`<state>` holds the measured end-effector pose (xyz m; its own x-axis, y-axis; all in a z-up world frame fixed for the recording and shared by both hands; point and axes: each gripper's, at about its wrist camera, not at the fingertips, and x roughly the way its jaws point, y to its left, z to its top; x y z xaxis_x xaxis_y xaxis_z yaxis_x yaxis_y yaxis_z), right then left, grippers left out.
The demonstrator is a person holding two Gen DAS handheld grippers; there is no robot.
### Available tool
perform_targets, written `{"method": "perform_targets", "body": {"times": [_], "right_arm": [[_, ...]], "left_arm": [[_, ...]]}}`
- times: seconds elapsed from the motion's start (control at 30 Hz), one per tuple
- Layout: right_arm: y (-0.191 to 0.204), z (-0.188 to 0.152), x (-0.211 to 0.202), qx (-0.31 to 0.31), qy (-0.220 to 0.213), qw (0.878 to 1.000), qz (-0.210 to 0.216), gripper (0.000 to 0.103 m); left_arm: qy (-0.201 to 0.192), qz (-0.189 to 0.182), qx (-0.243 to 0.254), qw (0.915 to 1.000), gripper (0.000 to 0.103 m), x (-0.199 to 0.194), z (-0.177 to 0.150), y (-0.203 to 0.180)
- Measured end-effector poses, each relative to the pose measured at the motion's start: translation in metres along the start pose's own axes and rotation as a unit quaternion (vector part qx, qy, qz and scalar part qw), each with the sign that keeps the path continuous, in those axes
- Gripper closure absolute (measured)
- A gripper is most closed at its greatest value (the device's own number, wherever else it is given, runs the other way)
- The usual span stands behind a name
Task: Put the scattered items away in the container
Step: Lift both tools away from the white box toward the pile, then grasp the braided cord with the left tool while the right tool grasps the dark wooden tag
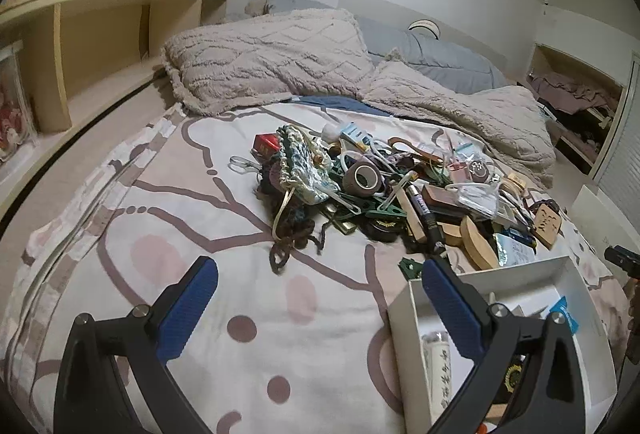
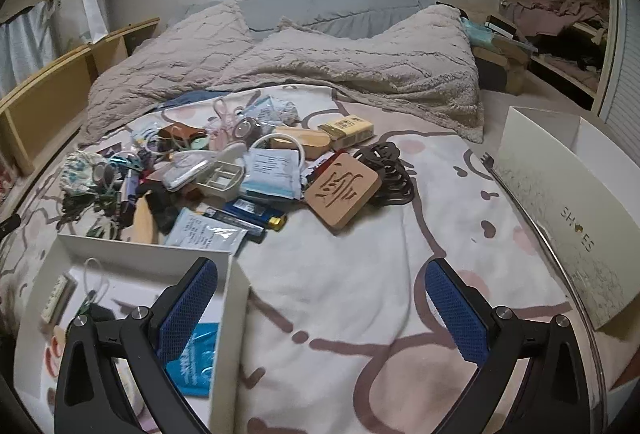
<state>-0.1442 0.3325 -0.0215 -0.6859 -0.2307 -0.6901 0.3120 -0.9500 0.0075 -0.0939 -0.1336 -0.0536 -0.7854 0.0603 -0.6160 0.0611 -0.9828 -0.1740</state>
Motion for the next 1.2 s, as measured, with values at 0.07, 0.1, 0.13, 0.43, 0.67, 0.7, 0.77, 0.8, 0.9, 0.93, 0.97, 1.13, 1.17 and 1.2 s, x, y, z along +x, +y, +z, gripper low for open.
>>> {"method": "perform_targets", "body": {"times": [0.07,0.1,0.13,0.43,0.67,0.7,0.77,0.8,0.9,0.93,0.97,1.13,1.17,1.2], "right_arm": [[-0.003,0.0,0.006,0.011,0.002,1.0,-0.002,0.0],[-0.005,0.001,0.01,0.018,0.004,1.0,0.0,0.0],[-0.008,0.002,0.013,0.025,0.007,1.0,0.001,0.0],[-0.011,0.002,0.035,0.041,0.037,0.998,0.02,0.0],[-0.013,0.0,0.043,0.052,0.048,0.997,0.029,0.0],[-0.014,0.0,0.043,0.054,0.049,0.997,0.031,0.0],[-0.016,0.002,0.045,0.058,0.05,0.996,0.035,0.0],[-0.017,0.003,0.045,0.06,0.051,0.996,0.036,0.0],[-0.018,0.007,0.048,0.057,0.05,0.997,0.036,0.0],[-0.017,0.009,0.049,0.052,0.05,0.997,0.035,0.0],[-0.017,0.012,0.051,0.044,0.051,0.997,0.032,0.0],[-0.02,0.024,0.061,0.018,0.046,0.999,0.005,0.0],[-0.022,0.026,0.063,0.016,0.045,0.999,0.004,0.0],[-0.023,0.029,0.066,0.017,0.045,0.999,0.004,0.002]], "left_arm": [[0.009,-0.005,0.001,0.9999,0.001,0.009,0.001,0.0],[0.015,-0.008,0.001,0.9999,0.001,0.015,0.002,0.0],[0.019,-0.011,0.001,0.9997,0.002,0.019,0.002,0.001],[0.091,-0.071,-0.06,0.9915,0.015,0.068,0.006,0.014],[0.097,-0.093,-0.052,0.9895,0.025,0.086,0.017,0.011],[0.097,-0.094,-0.047,0.9897,0.025,0.088,0.019,0.01],[0.097,-0.093,-0.035,0.9903,0.025,0.092,0.023,0.007],[0.096,-0.088,-0.03,0.991,0.025,0.095,0.024,0.007],[0.092,-0.064,-0.023,0.9934,0.025,0.101,0.027,0.009],[0.088,-0.053,-0.024,0.9944,0.025,0.103,0.027,0.011],[0.083,-0.043,-0.025,0.9953,0.025,0.104,0.028,0.013],[0.058,0.003,-0.021,0.9981,0.025,0.106,0.029,0.021],[0.055,0.008,-0.023,0.9982,0.025,0.107,0.029,0.023],[0.054,0.011,-0.026,0.9981,0.025,0.11,0.028,0.025]]}}
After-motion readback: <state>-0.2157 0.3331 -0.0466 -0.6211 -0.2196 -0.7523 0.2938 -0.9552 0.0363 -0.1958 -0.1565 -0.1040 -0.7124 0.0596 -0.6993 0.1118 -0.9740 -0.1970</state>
